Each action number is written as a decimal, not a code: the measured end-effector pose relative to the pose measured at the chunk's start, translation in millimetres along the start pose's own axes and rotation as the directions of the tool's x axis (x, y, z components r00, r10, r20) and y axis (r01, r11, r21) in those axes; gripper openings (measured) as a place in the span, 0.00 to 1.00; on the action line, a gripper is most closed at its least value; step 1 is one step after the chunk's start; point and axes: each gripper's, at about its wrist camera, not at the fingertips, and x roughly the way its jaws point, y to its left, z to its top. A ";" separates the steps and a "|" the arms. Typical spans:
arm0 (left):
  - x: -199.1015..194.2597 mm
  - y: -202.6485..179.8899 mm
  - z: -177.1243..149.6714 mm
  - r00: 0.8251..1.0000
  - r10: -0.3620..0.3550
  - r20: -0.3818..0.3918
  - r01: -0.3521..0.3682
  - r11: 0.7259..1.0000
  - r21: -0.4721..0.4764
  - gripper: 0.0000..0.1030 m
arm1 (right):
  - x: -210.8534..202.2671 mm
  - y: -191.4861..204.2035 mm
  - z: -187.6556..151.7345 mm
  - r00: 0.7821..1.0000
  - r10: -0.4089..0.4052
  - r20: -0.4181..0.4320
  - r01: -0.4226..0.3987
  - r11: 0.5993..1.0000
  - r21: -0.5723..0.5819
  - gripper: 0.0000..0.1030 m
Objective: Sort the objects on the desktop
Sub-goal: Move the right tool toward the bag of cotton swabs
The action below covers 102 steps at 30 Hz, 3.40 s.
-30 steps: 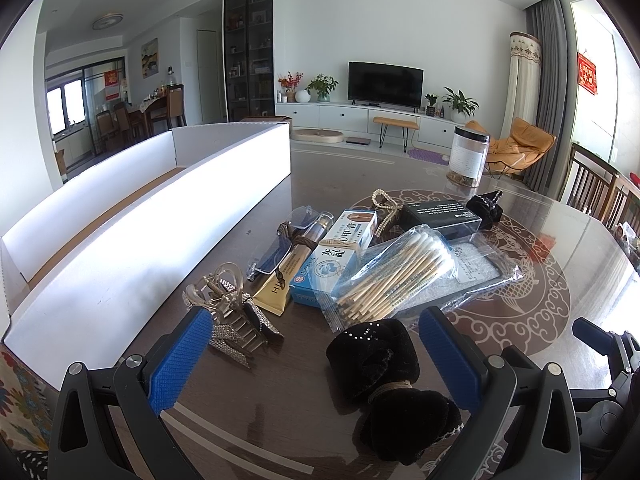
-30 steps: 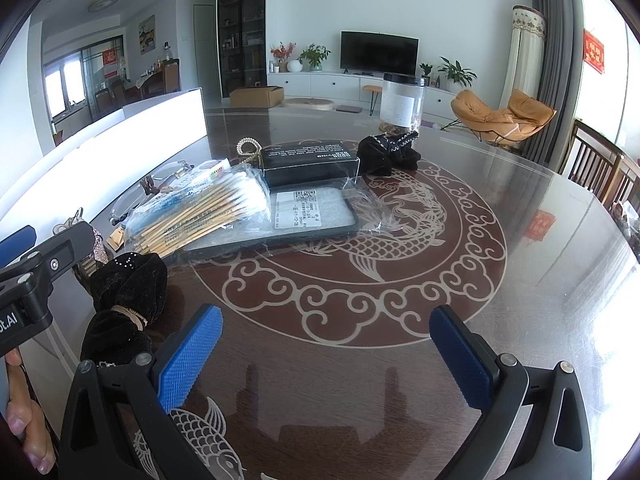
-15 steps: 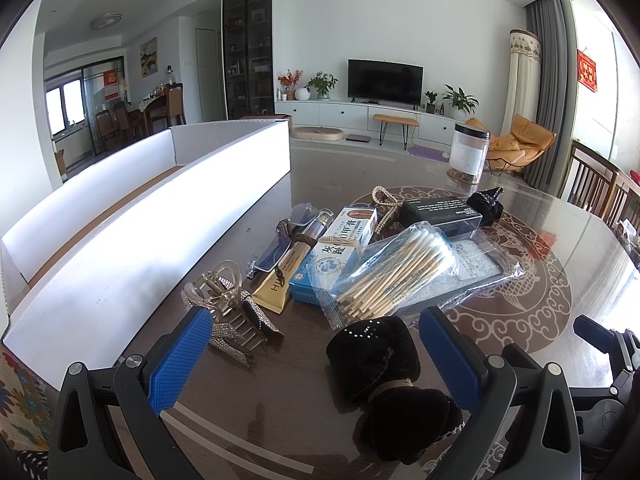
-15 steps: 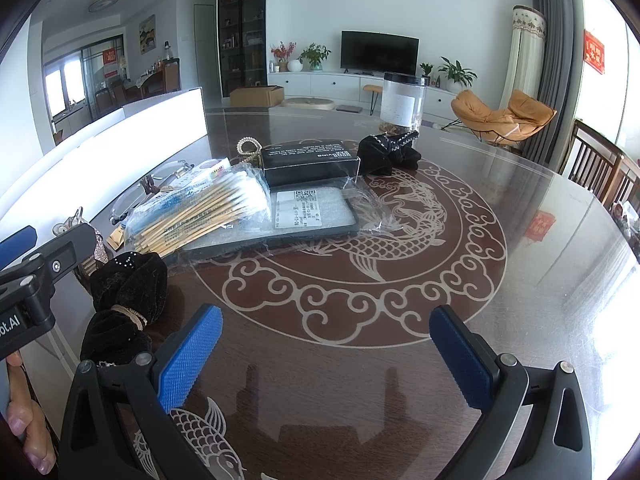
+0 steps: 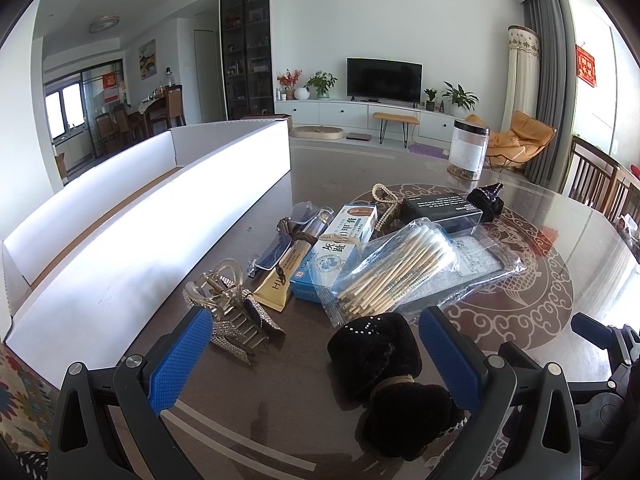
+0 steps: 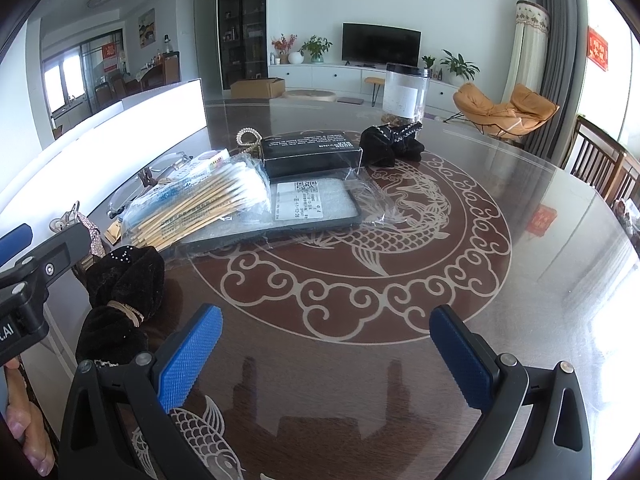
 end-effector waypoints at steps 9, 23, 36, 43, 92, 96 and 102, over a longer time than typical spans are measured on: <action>-3.8 -4.8 -1.0 1.000 0.001 0.011 -0.001 1.000 0.022 1.00 | 8.8 -3.9 0.7 0.999 0.009 -0.038 -0.008 1.000 0.017 1.00; -9.2 -3.7 1.0 0.999 -0.042 0.027 0.042 0.999 -0.001 1.00 | 11.3 -9.3 0.2 0.998 0.017 -0.055 -0.015 0.999 0.045 1.00; -14.1 6.5 8.1 0.991 -0.129 0.031 0.131 0.990 -0.056 1.00 | 14.6 -9.7 -0.9 0.997 -0.004 -0.072 0.008 0.999 0.046 1.00; -8.3 13.4 9.4 0.991 -0.135 -0.011 0.133 0.988 -0.083 1.00 | 17.7 -8.0 -0.8 0.996 -0.030 -0.088 0.033 0.999 0.034 1.00; -30.5 -26.8 -10.4 0.997 -0.026 0.071 0.021 0.997 0.071 1.00 | 17.3 -10.1 -1.2 0.995 -0.016 -0.094 0.020 0.999 0.044 1.00; -32.5 -24.5 -9.1 0.996 -0.034 0.080 0.029 0.998 0.062 1.00 | 19.7 -9.0 -0.7 0.994 -0.030 -0.104 0.034 0.999 0.038 1.00; -32.0 -23.2 -7.5 0.996 -0.034 0.076 0.029 0.998 0.058 1.00 | 21.4 -8.5 -0.6 0.993 -0.036 -0.111 0.040 0.999 0.034 1.00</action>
